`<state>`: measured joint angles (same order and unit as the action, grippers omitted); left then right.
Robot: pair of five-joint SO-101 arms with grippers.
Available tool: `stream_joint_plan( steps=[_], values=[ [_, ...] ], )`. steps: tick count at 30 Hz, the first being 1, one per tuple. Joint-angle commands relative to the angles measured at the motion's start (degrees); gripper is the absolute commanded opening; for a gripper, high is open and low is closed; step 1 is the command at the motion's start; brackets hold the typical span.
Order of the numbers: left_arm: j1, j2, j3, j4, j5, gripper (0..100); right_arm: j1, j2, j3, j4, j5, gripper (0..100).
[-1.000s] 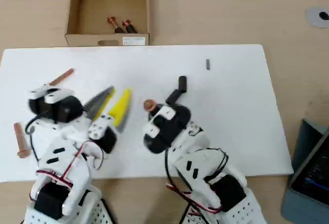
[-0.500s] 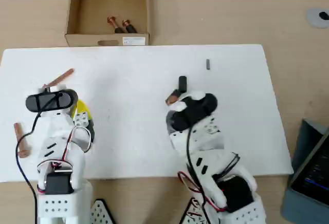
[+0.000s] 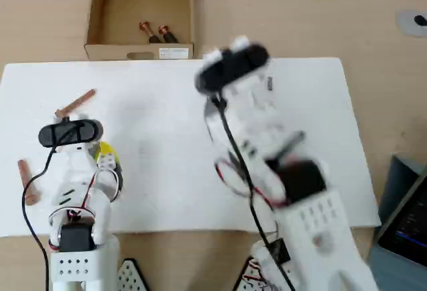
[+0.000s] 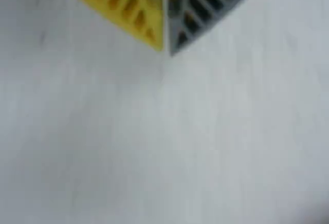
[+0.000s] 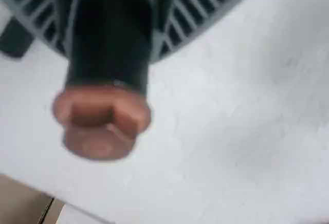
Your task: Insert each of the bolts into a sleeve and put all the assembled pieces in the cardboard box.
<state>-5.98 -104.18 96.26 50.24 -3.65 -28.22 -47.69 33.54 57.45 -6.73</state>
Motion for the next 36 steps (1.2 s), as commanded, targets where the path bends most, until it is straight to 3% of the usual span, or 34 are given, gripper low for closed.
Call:
stream_joint_plan(
  steps=[1, 10, 17, 31, 36],
  values=[
    [0.44, -0.40, 0.70, 1.93, 0.00, 0, 0.92, 11.38, -11.91, -5.27, -0.09, 0.9],
    [0.79, -0.40, 0.70, 1.93, -0.18, 0, 0.92, 38.73, -30.20, -22.95, 4.75, 0.9],
    [0.62, -0.40, 0.70, 1.93, 0.00, 0, 0.92, 61.05, -49.63, -29.27, 9.76, 0.9],
    [0.44, -0.40, 0.70, 1.93, 0.09, 0, 3.03, 101.14, -88.66, -30.07, 18.20, 1.2],
    [0.44, -0.40, 0.70, 1.93, 0.09, 0, 3.30, 109.14, -98.86, -22.77, 21.54, 1.2]
  ],
)
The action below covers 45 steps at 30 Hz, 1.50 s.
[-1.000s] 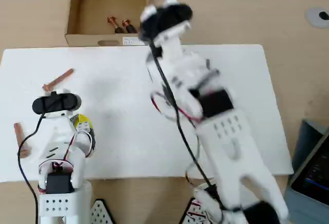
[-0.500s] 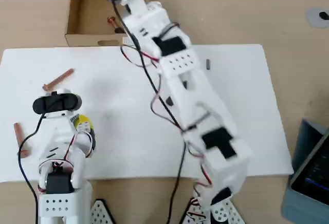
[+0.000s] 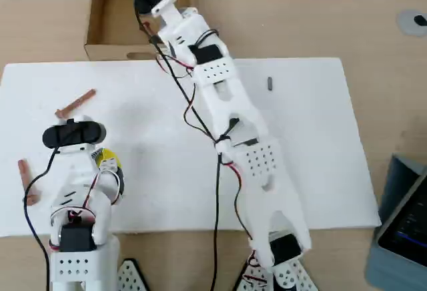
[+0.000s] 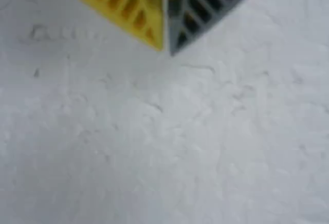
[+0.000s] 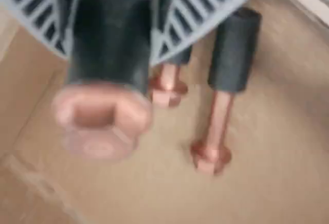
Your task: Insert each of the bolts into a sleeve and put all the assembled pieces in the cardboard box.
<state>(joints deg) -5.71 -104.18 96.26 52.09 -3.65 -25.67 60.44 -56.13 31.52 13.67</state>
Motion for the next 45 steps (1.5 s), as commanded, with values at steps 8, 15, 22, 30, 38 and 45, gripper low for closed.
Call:
stream_joint_plan(
  steps=[8, 15, 22, 30, 38, 45],
  values=[
    [0.18, -0.40, 0.62, 0.09, 0.09, 0, 1.45, 7.60, -19.91, 13.27, 1.23, 10.6],
    [0.18, -0.40, 0.62, 0.09, 0.09, 0, 1.54, 8.66, -23.96, 17.32, 1.14, 14.9],
    [0.18, -0.40, 0.62, 0.09, 0.09, 0, 2.15, 8.48, -29.49, 24.18, 1.05, 14.9],
    [0.18, -0.40, 0.62, 0.18, 0.09, 0, 4.35, 8.31, -39.69, 35.34, 1.05, 14.9],
    [0.18, -0.40, 0.62, 0.18, 0.09, 0, 7.34, 3.30, -39.43, 42.55, 1.05, 14.9],
    [0.18, -0.40, 0.62, 0.18, 0.09, 0, 7.52, -2.95, -39.43, 53.10, 1.05, 14.9]
  ],
)
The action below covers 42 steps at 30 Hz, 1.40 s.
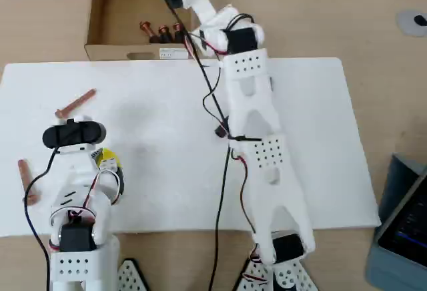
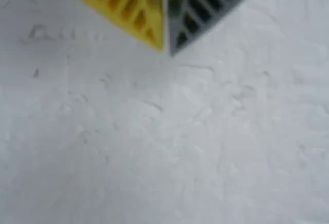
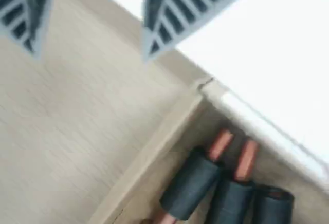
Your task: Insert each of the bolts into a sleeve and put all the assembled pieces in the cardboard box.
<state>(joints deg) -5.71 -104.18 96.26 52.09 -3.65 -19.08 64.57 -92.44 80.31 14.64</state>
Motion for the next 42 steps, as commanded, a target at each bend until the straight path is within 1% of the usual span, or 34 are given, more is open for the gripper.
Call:
stream_joint_plan(
  steps=[1, 8, 13, 15, 17, 24, 27, 33, 37, 42],
  values=[
    [0.18, -0.40, 0.62, 0.18, 0.09, 0, 0.84, -8.04, -3.12, 6.51, 0.09, 15.0],
    [0.18, -0.40, 0.62, 0.18, 0.09, 0, 1.71, -13.85, -2.95, 22.07, 0.09, 15.0],
    [0.18, -0.40, 0.62, 0.18, 0.09, 0, 3.56, -16.84, -2.51, 22.15, 0.09, 14.9],
    [0.18, -0.40, 0.62, 0.18, 0.09, 0, 3.65, -18.15, -0.13, 22.15, 0.09, 14.9],
    [0.18, -0.40, 0.62, 0.18, 0.09, 0, 3.38, -20.26, 4.53, 22.24, -0.79, 14.9],
    [0.09, -0.40, 0.62, 0.18, 0.09, 0, 3.38, -34.51, 29.67, 22.15, -11.78, 14.9],
    [0.09, -0.40, 0.62, 0.18, 0.09, 0, 3.47, -39.87, 40.48, 22.15, -15.12, 15.1],
    [0.09, -0.40, 0.62, 0.18, 0.09, 0, 3.38, -45.49, 57.54, 21.98, -15.82, 15.0],
    [0.09, -0.40, 0.62, 0.18, 0.09, 0, 3.47, -45.49, 63.08, 20.92, -17.58, 15.1],
    [0.09, -0.40, 0.62, 0.18, 0.09, 0, 3.38, -44.97, 67.91, 17.05, -17.41, 15.2]
  ],
)
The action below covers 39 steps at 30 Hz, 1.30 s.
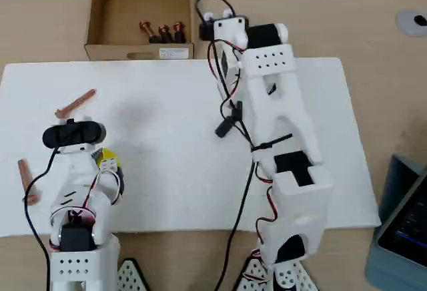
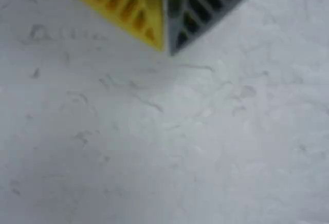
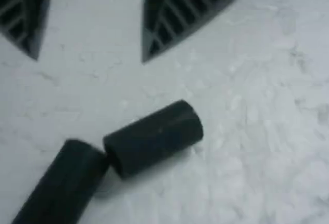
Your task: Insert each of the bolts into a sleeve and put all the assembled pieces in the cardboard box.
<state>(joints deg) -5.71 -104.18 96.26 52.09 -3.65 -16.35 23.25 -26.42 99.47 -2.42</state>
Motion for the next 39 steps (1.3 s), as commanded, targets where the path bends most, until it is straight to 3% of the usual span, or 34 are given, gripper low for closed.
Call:
stream_joint_plan(
  steps=[1, 36, 39],
  values=[
    [0.09, -0.40, 0.62, 0.18, 0.09, 0, 0.66, -2.95, 2.42, -2.55, -0.35, 15.2],
    [0.09, -0.40, 0.62, 0.18, 0.09, 0, 0.13, 26.77, -17.19, -3.78, 0.97, 14.8],
    [0.09, -0.40, 0.62, 0.18, 0.09, 0, 0.22, 28.18, -17.19, -3.78, 0.97, 9.7]
  ],
)
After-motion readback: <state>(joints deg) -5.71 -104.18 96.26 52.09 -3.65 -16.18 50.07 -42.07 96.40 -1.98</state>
